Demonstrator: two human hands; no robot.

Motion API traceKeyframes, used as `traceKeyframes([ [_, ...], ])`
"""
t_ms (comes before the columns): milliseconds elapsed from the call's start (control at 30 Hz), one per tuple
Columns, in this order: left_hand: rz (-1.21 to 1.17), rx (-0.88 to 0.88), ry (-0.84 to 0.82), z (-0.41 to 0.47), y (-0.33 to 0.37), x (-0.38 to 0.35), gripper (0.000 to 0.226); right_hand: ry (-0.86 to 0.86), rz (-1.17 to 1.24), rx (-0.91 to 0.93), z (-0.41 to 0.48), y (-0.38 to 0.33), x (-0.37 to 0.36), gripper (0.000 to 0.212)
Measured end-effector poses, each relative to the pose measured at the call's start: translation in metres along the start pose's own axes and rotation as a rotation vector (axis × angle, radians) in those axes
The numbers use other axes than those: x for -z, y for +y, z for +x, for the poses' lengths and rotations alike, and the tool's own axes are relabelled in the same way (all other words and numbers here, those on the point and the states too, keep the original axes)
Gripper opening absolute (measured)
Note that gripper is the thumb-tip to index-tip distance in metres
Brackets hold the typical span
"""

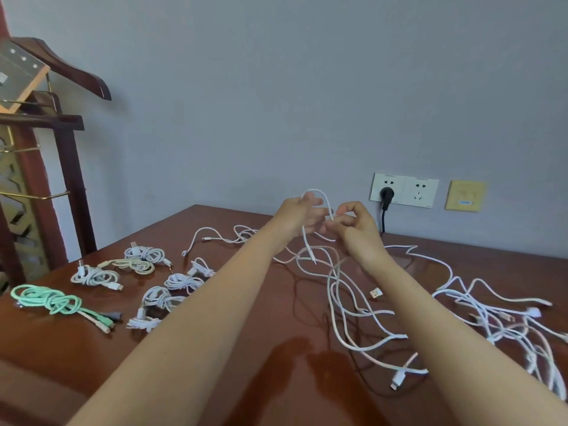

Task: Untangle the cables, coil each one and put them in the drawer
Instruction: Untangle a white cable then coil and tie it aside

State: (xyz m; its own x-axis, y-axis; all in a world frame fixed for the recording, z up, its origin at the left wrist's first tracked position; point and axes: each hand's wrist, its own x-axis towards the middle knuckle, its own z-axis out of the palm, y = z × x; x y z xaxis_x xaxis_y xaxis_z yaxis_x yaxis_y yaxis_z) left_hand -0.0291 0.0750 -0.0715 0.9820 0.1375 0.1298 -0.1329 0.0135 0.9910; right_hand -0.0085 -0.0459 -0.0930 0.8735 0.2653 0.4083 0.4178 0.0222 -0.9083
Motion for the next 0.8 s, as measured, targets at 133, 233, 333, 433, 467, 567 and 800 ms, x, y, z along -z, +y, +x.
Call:
traceKeyframes([
  [133,-0.014,0.028,-0.141,-0.002,0.004,-0.029,0.033,0.008,0.02,-0.019,-0.005,0.005,0.024,0.037],
  [233,0.1,0.04,-0.157,0.0,0.003,-0.047,0.035,0.012,0.057,-0.034,-0.007,0.009,0.038,0.036],
  [333,0.152,-0.008,-0.089,0.005,0.001,-0.058,0.036,-0.017,0.091,-0.017,-0.01,0.007,0.044,0.036],
  [433,0.145,-0.029,-0.024,0.011,-0.001,-0.066,0.036,0.011,0.0,0.017,-0.015,0.006,0.049,0.038],
  [467,0.16,-0.034,-0.022,0.011,-0.001,-0.07,0.036,0.028,-0.034,0.034,-0.016,0.006,0.051,0.039],
  [567,0.104,-0.074,-0.024,0.012,0.005,-0.078,0.032,0.058,-0.039,0.048,-0.018,0.011,0.062,0.038],
  [800,-0.158,-0.059,-0.082,0.007,0.029,-0.075,0.03,0.028,-0.095,-0.062,-0.039,0.032,0.102,0.037],
])
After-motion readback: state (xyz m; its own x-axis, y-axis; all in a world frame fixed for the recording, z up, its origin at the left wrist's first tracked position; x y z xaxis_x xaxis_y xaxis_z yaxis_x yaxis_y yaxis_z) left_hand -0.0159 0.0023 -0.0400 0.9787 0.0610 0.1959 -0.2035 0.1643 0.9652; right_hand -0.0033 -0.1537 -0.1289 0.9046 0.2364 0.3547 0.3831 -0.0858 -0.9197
